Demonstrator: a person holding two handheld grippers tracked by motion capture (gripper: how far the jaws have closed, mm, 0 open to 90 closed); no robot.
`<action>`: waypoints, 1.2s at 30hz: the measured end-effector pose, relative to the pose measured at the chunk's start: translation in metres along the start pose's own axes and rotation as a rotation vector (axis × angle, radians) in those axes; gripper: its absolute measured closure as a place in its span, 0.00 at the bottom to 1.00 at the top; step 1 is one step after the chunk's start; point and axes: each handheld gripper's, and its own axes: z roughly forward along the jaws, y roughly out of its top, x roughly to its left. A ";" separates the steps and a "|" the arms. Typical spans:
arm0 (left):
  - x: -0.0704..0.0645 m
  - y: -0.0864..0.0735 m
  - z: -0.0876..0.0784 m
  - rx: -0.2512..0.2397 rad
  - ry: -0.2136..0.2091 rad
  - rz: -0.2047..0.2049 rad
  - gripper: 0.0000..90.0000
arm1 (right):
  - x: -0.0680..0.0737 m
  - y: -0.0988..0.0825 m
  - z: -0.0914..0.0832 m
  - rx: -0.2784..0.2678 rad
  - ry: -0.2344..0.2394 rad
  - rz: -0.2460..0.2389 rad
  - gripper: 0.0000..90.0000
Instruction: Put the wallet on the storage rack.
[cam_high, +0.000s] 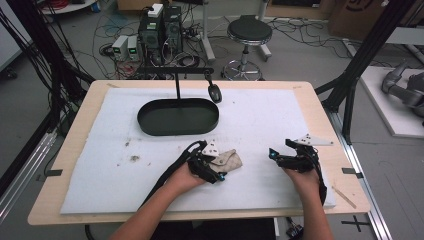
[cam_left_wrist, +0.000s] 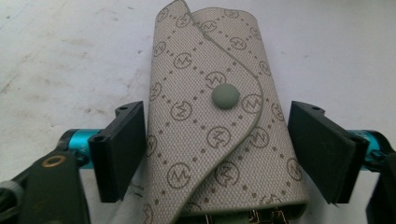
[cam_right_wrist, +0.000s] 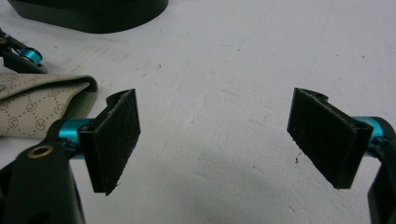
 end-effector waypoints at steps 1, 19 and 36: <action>0.000 0.000 -0.001 -0.004 0.002 -0.006 0.28 | 0.000 0.000 0.000 0.000 -0.001 -0.001 0.20; 0.026 -0.002 -0.041 -0.049 0.079 -0.051 0.38 | 0.002 0.000 0.002 0.008 0.004 -0.006 0.20; 0.078 -0.009 -0.090 -0.094 0.163 -0.136 0.39 | 0.003 0.000 0.003 0.017 0.008 -0.011 0.20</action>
